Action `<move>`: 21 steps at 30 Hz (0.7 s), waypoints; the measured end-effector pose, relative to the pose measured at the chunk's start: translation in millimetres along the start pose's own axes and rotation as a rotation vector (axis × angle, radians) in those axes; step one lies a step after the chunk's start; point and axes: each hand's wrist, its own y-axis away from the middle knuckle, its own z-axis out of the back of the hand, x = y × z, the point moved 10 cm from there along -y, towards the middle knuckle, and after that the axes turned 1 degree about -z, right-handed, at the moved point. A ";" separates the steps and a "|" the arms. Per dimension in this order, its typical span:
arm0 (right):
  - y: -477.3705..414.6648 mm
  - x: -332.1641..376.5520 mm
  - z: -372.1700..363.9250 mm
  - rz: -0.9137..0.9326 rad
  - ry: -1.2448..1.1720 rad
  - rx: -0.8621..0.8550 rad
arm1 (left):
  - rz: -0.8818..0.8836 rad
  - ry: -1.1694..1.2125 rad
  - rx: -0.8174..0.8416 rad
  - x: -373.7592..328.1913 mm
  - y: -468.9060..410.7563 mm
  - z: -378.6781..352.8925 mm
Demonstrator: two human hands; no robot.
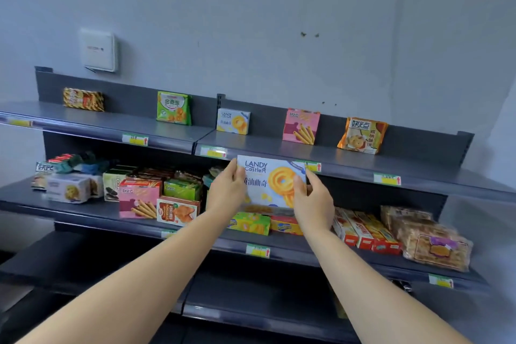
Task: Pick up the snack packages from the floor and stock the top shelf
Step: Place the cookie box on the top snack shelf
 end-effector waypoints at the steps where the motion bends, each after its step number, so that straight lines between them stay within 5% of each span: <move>1: -9.0 6.0 -10.1 0.006 -0.003 -0.002 | -0.010 -0.002 -0.006 1.0 -14.8 4.7; 21: -232.1 35.8 -197.1 0.078 -0.135 0.058 | -0.031 0.094 -0.074 40.8 -281.6 -0.5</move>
